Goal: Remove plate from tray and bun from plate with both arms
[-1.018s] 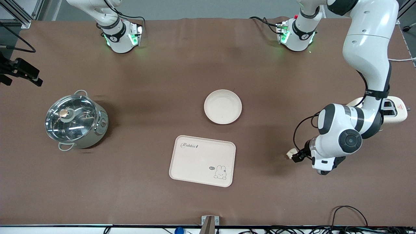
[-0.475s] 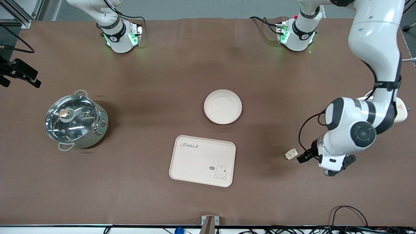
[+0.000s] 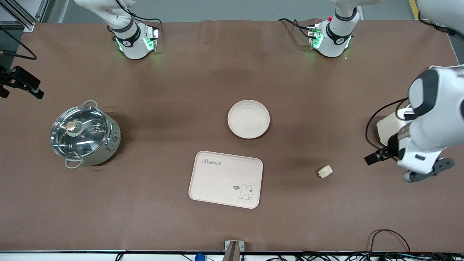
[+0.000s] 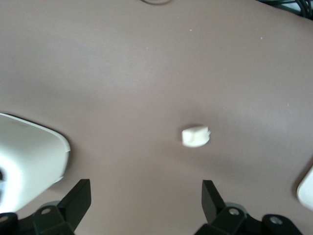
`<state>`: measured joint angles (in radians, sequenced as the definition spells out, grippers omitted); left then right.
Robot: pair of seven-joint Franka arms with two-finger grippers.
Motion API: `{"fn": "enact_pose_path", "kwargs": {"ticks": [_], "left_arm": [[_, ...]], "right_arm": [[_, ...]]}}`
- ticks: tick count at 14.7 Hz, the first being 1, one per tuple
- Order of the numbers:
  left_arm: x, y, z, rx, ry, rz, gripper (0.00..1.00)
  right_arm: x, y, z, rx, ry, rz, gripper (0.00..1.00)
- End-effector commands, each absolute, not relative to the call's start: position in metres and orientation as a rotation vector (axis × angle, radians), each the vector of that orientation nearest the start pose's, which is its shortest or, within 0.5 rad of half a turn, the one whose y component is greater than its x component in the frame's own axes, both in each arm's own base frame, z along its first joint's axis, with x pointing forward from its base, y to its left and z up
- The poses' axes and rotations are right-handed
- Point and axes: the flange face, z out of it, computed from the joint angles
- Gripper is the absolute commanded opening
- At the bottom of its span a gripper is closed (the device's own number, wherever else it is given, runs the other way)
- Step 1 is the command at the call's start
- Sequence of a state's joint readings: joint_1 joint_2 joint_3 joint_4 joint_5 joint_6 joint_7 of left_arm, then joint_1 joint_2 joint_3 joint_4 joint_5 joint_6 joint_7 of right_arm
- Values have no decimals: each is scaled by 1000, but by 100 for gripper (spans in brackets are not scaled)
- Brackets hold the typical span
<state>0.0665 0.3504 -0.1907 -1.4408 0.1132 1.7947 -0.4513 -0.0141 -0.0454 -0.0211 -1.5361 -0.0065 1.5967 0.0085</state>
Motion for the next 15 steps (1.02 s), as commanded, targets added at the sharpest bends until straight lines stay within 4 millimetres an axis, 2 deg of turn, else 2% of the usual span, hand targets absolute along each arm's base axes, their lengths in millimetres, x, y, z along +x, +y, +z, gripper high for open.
{"fn": "enact_pose_path", "kwargs": {"ticks": [1,3,5,8,12,14,15], "left_arm": [[629,-51,555,-3090,-362,-43,100],[611,-45,587,-3122,-298,-56,100],[598,-46,610,-3124,-200,-91,100],[575,-60,632,-3119,-62,-126,100],[521,-59,643,-3116,7,-68,100],[502,-69,641,-3126,17,-15,100],[498,-70,644,-3127,24,-20,100]], "right_arm": [[537,-19,672,-3163,79,-172,100],[537,-20,672,-3163,84,-170,100],[537,-20,672,-3163,84,-172,100],[537,-20,672,-3163,84,-172,100],[537,-20,672,-3163,86,-172,100],[537,-20,672,-3163,86,-172,100],[537,-20,672,-3163,86,-172,100]]}}
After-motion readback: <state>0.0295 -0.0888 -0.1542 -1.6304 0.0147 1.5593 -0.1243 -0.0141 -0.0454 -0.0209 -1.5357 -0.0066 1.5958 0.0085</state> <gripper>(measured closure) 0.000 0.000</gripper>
